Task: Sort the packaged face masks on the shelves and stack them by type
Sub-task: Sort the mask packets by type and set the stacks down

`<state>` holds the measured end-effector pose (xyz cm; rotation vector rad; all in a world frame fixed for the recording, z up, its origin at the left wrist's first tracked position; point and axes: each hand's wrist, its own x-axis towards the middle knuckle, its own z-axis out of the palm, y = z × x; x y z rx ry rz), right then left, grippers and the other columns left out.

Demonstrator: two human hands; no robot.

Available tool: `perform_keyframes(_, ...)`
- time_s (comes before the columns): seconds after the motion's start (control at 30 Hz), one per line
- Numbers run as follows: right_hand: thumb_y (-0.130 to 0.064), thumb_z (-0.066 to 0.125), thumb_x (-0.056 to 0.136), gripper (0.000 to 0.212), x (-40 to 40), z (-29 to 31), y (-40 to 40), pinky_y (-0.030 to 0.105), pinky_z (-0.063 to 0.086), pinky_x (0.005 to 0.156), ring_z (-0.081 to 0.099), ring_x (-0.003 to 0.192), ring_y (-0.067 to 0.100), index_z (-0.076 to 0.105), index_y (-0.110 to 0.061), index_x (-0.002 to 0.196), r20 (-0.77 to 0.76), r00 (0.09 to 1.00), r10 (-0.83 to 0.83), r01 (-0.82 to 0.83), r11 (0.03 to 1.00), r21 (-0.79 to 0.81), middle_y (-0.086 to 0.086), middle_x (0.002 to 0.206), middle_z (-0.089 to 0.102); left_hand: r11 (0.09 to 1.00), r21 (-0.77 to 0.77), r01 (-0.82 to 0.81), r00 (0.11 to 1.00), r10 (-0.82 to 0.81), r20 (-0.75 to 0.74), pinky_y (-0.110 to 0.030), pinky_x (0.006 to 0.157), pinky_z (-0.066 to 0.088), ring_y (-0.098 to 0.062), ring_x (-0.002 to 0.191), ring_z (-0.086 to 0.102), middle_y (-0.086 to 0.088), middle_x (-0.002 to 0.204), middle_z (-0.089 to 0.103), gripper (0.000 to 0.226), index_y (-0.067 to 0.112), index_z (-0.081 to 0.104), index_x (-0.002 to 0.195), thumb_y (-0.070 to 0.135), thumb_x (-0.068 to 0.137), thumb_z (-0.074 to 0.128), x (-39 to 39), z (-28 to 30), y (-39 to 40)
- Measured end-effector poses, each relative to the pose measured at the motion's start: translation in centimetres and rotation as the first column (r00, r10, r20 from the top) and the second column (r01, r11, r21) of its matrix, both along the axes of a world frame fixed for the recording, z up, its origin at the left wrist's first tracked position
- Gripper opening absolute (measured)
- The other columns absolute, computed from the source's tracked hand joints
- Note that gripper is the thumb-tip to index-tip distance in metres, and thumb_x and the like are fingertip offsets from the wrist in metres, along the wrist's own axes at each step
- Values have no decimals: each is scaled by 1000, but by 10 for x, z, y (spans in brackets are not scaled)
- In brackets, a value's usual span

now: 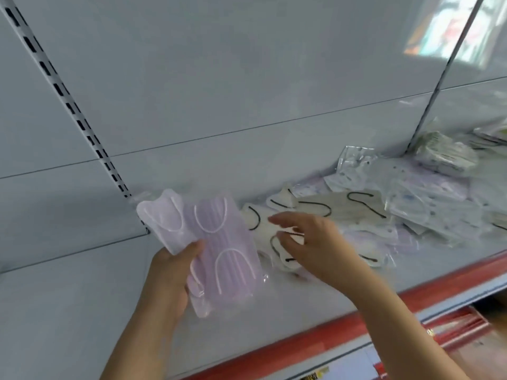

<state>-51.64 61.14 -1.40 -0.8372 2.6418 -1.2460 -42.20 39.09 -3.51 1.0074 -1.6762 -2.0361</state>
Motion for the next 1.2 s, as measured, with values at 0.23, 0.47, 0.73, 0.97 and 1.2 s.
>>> perform_keyframes(0.23,-61,69,79,57,-39,-26,88,38,44,81,53,111,32,59,-13,108,-143,845,-515,517,720,463,8,113,56,1000,26,15,1000,-15,6,-37,80,55,-26,83,71,-5,82,78,11,12,71,99,6,96,62,-1,6,24)
perform_keyframes(0.47,-57,68,83,40,-23,-34,84,31,38,70,49,110,20,59,-26,107,-217,878,-426,477,812,337,-10,112,53,996,29,87,996,-87,-6,-36,75,55,-26,83,72,-6,87,78,12,13,71,101,7,95,63,-18,6,56)
perform_keyframes(0.73,-38,65,92,16,-28,-27,84,19,38,58,58,82,10,74,-26,88,-115,810,-575,578,816,-7,-13,89,66,994,35,107,993,-105,-46,-34,73,54,-25,87,72,-6,91,78,15,15,71,100,5,96,61,-18,7,71)
perform_keyframes(0.97,-19,68,90,17,-28,6,94,30,52,71,63,72,16,74,-18,74,440,828,-346,540,703,-463,-1,72,68,990,85,109,989,-99,-111,-35,74,53,-23,87,72,-4,92,78,16,16,69,106,7,99,57,-14,9,80)
perform_keyframes(1.2,-5,61,94,22,12,31,59,30,59,73,65,68,14,71,-15,75,494,868,-50,392,679,-620,-3,72,68,974,58,221,958,-206,-199,-45,109,45,-15,119,66,9,125,72,35,32,59,135,38,101,60,-14,9,95)
